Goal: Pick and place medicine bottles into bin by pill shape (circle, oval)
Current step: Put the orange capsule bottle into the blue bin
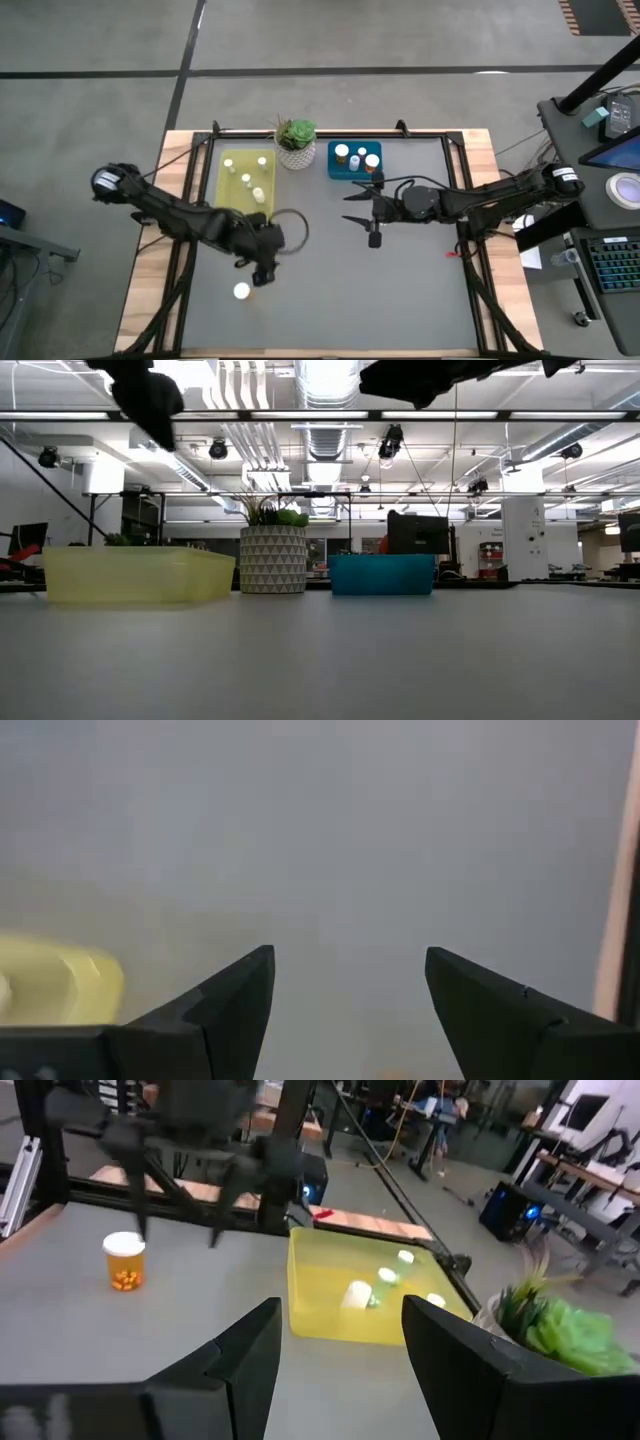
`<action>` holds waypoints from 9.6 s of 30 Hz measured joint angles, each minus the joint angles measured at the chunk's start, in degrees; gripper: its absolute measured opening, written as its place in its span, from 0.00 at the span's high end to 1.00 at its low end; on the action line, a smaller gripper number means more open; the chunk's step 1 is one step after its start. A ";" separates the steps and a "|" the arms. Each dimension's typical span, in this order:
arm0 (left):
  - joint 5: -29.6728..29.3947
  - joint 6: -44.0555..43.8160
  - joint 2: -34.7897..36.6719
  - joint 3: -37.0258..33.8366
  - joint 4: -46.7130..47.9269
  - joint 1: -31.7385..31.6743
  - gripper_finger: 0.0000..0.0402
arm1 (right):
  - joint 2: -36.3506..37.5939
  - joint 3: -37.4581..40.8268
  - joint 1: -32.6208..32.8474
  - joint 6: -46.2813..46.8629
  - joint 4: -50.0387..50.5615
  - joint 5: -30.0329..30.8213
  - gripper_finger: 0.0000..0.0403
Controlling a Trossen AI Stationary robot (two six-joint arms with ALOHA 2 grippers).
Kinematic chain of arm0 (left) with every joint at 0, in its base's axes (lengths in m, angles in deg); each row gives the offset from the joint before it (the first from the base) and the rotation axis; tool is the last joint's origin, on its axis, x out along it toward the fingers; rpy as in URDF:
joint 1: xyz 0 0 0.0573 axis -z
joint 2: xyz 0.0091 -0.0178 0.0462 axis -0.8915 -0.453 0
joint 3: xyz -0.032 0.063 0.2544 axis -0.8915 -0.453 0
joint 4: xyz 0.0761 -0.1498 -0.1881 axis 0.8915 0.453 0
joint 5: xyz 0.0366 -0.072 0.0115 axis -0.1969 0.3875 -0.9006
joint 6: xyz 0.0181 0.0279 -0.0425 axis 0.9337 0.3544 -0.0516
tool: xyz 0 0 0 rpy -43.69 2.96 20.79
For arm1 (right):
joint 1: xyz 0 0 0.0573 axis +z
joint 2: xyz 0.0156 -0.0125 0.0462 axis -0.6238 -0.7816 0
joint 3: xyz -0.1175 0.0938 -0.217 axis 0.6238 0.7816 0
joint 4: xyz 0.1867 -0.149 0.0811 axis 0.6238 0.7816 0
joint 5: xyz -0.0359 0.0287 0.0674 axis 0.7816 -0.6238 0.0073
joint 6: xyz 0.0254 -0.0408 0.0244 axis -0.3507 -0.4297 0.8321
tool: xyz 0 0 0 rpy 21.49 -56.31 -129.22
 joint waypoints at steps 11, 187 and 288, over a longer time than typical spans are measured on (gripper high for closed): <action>10.94 -13.85 -11.11 8.52 15.85 14.46 0.39 | 2.12 0.00 0.00 -1.43 0.41 0.00 0.50; 3.36 59.19 -2.70 5.90 -30.78 -25.04 0.26 | 1.52 -0.26 -6.96 5.68 12.78 6.49 0.58; 2.76 54.16 22.13 -15.90 -45.12 -25.06 0.26 | -36.60 -35.46 -36.41 -11.20 50.90 -17.46 0.52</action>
